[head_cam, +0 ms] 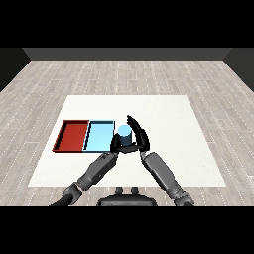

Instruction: Pick the blue can and put it in the blue box

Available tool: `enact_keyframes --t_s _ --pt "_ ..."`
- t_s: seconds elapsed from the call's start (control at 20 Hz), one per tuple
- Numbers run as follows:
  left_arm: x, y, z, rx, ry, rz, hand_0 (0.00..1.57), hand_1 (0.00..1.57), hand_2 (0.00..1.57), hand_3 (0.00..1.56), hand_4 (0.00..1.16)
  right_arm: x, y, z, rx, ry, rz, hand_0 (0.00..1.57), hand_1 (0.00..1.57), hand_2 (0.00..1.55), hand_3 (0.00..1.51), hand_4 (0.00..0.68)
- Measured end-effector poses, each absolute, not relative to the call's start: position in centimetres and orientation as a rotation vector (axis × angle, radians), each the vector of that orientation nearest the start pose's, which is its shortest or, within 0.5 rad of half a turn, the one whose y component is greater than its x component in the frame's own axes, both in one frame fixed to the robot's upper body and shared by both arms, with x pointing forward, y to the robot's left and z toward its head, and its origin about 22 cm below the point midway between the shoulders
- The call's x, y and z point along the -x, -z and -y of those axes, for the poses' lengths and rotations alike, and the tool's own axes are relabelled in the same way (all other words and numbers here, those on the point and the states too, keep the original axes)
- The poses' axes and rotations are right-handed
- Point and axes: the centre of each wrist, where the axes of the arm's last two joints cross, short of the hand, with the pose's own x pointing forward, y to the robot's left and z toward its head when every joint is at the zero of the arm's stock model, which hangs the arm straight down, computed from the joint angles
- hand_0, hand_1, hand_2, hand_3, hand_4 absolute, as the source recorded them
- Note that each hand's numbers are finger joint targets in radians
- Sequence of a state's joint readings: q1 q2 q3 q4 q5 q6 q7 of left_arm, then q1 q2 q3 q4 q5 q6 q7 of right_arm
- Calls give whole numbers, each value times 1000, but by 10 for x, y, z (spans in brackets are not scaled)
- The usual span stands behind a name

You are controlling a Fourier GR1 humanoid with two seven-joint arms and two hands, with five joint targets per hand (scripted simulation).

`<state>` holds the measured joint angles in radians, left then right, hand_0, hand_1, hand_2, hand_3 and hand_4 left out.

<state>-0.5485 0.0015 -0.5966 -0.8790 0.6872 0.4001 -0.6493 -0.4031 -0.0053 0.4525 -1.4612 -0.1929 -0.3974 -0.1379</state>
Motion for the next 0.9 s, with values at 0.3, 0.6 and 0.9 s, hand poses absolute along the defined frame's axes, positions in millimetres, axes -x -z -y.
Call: enact_keyframes --t_s 0.3,0.6,0.9 --pt "-311 37 -79 237 -57 1796 1571 1571 1571 1536 1148 -283 -72 116 -295 4 1931 0 0 0 0 0" --pt "-328 28 -112 122 -21 1819 1571 1571 1571 1515 1144 -274 -67 167 -279 212 1971 0 0 0 0 0" --pt "-352 12 -165 -69 8 1797 1571 1571 1571 1514 1150 -268 -59 200 -264 312 1966 0 0 0 0 0"
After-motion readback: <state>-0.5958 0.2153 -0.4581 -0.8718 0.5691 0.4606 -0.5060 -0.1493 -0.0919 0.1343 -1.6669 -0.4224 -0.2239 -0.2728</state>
